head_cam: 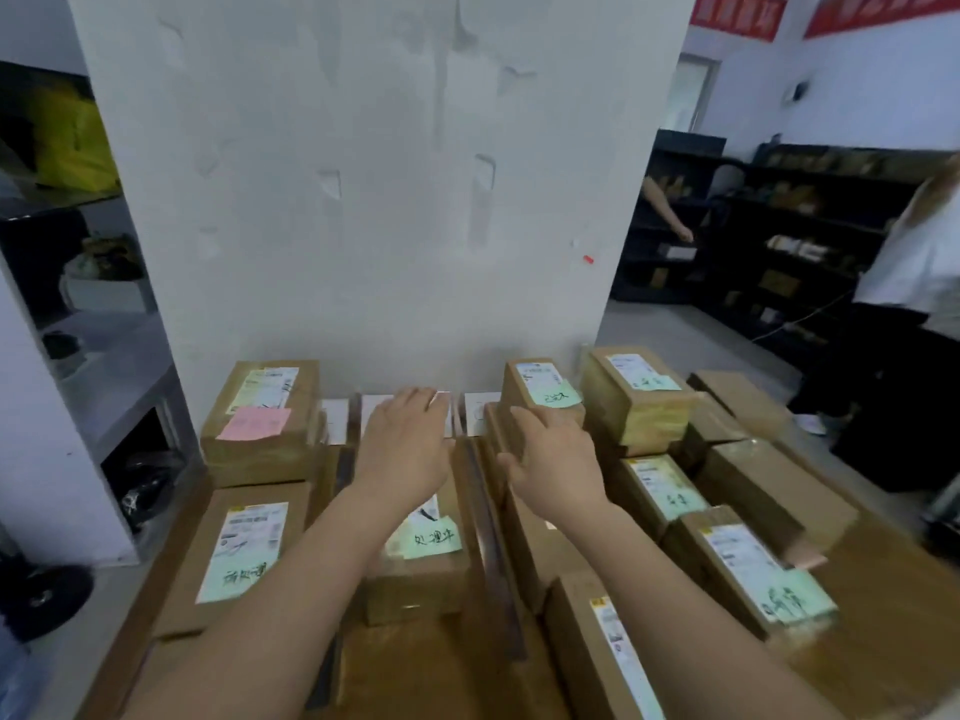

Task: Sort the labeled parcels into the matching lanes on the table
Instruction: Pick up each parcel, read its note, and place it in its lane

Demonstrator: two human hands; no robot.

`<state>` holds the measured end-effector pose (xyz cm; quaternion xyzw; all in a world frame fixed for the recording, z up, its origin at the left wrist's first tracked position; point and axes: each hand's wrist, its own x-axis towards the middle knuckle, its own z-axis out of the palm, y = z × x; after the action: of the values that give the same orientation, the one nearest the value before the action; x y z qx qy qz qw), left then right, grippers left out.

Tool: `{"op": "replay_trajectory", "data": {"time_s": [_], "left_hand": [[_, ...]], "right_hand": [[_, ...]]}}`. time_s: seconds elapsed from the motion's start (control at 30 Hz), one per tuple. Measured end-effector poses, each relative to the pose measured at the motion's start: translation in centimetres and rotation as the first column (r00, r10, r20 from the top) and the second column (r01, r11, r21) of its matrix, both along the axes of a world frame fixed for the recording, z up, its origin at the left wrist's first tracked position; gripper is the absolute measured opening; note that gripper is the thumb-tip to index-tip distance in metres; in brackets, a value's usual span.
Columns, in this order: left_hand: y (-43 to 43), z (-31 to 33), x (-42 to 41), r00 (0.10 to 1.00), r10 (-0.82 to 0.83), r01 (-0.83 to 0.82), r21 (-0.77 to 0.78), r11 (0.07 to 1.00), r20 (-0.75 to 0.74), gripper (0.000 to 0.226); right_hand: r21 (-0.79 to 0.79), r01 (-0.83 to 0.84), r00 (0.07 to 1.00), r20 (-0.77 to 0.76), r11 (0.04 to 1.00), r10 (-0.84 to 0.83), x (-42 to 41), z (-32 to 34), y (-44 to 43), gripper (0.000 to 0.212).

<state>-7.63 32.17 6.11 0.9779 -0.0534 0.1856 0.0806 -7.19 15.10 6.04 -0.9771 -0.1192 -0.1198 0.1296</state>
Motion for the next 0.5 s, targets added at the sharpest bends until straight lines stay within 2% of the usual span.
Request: {"op": "replay_trajectory", "data": {"time_s": [0.3,0.5], "left_hand": [[-13.9,0.8,-5.7,0.992,-0.118,0.117,0.023,0.993,0.04,0.052],[-21.5,1.0,-7.6,0.974,-0.219,0.217,0.049,0.975,0.057,0.05]], "right_hand": [[-0.084,0.135,0.991,-0.009,0.987,-0.137,-6.8,1.2,-15.0,0.055],[-0.077,0.23,0.972,-0.032,0.97,-0.233,-9.7,1.4,-22.6,0.061]]}}
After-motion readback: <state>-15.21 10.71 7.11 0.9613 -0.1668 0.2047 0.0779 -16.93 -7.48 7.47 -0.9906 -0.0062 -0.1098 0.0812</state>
